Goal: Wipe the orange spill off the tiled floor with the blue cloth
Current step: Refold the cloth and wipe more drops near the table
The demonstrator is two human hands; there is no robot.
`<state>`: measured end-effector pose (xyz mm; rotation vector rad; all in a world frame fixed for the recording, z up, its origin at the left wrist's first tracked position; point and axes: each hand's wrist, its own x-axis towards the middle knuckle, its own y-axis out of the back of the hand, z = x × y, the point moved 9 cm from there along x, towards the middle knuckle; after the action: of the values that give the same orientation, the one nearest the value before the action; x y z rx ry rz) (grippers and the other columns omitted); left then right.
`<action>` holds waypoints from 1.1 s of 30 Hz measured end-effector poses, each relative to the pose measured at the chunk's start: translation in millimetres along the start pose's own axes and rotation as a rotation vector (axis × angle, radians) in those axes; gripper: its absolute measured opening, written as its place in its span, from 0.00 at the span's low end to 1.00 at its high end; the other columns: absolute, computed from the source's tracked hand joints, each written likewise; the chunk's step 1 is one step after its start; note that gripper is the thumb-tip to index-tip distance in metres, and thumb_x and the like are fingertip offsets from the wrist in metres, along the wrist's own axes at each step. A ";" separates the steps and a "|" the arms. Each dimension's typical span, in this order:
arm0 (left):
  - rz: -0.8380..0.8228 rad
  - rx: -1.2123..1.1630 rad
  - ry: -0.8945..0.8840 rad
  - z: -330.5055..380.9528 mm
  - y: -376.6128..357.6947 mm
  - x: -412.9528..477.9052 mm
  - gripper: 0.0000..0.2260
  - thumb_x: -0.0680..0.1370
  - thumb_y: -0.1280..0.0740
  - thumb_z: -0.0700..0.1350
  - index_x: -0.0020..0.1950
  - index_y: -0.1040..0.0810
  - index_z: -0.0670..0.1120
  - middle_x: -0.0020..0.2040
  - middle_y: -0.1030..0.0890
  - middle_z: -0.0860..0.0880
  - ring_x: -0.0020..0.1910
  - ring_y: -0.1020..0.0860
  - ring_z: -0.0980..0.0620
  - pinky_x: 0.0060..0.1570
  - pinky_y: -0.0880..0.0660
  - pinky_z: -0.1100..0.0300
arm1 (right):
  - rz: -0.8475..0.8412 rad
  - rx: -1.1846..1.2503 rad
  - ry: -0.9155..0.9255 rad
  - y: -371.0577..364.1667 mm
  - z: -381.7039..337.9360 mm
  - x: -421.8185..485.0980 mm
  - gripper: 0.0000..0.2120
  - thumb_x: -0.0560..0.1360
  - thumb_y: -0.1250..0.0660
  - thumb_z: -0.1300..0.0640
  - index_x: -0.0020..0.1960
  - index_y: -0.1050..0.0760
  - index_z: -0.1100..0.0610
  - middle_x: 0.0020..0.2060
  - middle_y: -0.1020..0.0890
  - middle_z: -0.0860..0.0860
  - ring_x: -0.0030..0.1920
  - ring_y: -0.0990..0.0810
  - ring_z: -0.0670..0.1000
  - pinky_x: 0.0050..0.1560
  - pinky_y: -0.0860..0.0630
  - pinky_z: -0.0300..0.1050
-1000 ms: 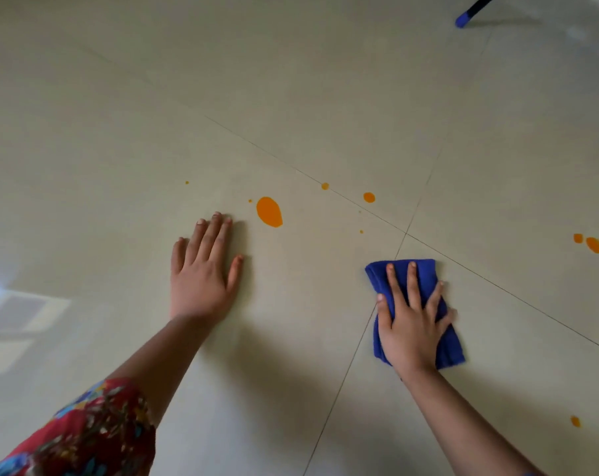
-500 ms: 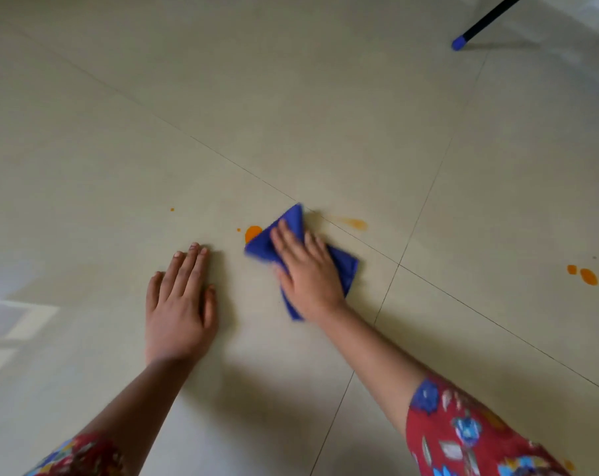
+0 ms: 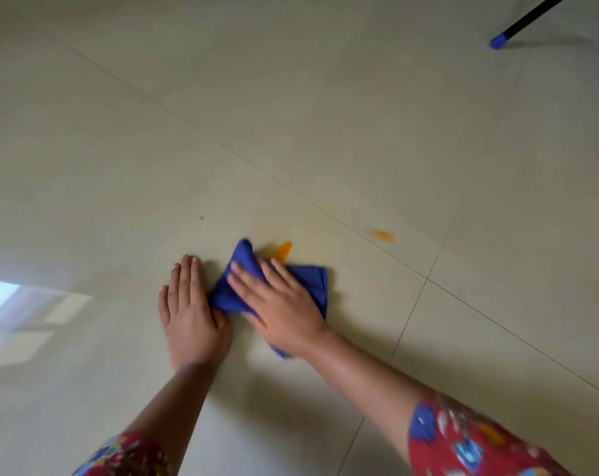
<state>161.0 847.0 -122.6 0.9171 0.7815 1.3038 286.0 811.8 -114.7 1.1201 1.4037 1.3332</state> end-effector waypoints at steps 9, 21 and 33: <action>-0.011 0.025 0.027 -6.0 -2.3 -1.8 0.31 0.73 0.45 0.40 0.77 0.43 0.39 0.78 0.41 0.42 0.78 0.45 0.44 0.74 0.54 0.54 | 0.098 0.043 -0.511 10.1 112.9 13.6 0.26 0.77 0.46 0.50 0.70 0.29 0.59 0.71 0.28 0.54 0.65 0.25 0.62 0.69 0.41 0.53; -0.027 0.042 0.021 -7.3 -1.6 -1.0 0.32 0.72 0.46 0.39 0.78 0.44 0.39 0.78 0.41 0.42 0.77 0.44 0.44 0.74 0.54 0.53 | 0.127 0.094 -0.543 9.6 89.7 -40.7 0.25 0.78 0.46 0.51 0.72 0.31 0.59 0.73 0.32 0.52 0.67 0.27 0.61 0.70 0.40 0.54; -0.037 0.044 0.008 -2.1 -3.5 0.3 0.34 0.68 0.44 0.38 0.76 0.41 0.37 0.76 0.38 0.39 0.76 0.42 0.42 0.72 0.50 0.49 | 0.158 0.124 -0.187 12.4 44.4 86.3 0.24 0.76 0.44 0.50 0.70 0.28 0.52 0.70 0.27 0.46 0.59 0.24 0.58 0.64 0.34 0.52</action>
<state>160.7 847.5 -126.7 0.9286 0.8324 1.2628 311.6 905.7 -105.2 1.4260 1.2962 1.2273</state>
